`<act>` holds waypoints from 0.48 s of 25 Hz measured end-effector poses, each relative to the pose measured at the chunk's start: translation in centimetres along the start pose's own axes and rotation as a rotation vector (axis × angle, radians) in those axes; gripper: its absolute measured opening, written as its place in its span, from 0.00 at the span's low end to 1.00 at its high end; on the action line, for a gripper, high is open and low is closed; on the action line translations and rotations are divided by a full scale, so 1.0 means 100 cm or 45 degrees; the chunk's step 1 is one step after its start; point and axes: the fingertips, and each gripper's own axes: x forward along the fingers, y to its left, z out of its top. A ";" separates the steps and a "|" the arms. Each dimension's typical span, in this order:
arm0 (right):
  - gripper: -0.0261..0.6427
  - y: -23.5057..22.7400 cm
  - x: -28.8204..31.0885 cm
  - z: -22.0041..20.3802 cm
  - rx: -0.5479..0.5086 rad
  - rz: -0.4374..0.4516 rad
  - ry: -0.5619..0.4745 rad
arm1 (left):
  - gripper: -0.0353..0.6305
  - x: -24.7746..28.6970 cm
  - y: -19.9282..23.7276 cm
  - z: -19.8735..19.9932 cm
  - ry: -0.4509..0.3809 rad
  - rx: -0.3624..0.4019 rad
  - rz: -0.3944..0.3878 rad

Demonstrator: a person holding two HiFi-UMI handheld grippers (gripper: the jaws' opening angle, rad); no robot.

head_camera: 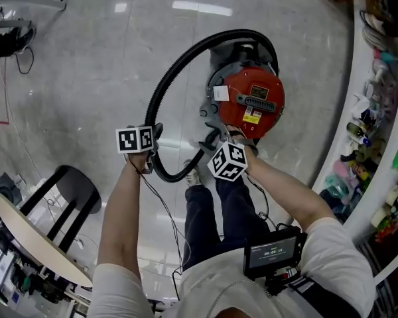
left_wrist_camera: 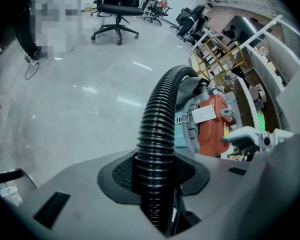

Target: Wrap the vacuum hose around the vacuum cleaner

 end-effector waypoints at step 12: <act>0.44 0.215 0.073 -0.056 0.330 0.295 0.131 | 0.27 0.002 0.052 -0.063 0.055 -0.198 -0.032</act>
